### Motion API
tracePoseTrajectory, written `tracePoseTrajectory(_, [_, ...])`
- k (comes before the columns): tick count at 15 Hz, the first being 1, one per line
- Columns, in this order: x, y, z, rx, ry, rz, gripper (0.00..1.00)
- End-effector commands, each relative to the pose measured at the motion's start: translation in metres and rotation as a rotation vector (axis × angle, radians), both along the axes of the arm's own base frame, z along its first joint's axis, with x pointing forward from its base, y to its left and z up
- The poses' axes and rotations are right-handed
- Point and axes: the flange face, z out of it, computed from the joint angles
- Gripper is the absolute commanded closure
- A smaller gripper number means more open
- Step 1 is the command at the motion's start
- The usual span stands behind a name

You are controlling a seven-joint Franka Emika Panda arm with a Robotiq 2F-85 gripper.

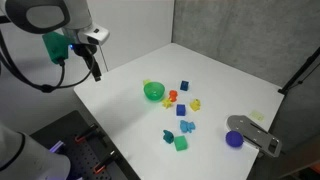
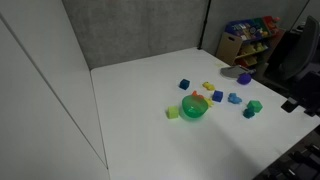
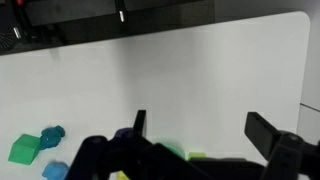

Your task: Pick up the blue horse shaped toy from the table and put it in the green bowl

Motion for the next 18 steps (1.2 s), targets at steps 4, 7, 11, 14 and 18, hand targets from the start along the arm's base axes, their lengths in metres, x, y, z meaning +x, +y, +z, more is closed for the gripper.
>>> tracePoseTrajectory(4, [0.000, 0.000, 0.001, 0.000, 0.001, 0.000, 0.00])
tracePoseTrajectory(7, [0.000, 0.000, 0.001, 0.000, 0.001, 0.000, 0.00])
tracePoseTrajectory(11, [0.013, -0.002, -0.001, -0.003, 0.001, -0.007, 0.00])
tracePoseTrajectory(14, [0.039, -0.006, -0.004, -0.008, 0.002, -0.024, 0.00])
tracePoseTrajectory(18, [0.086, -0.014, -0.015, -0.024, -0.006, -0.051, 0.00])
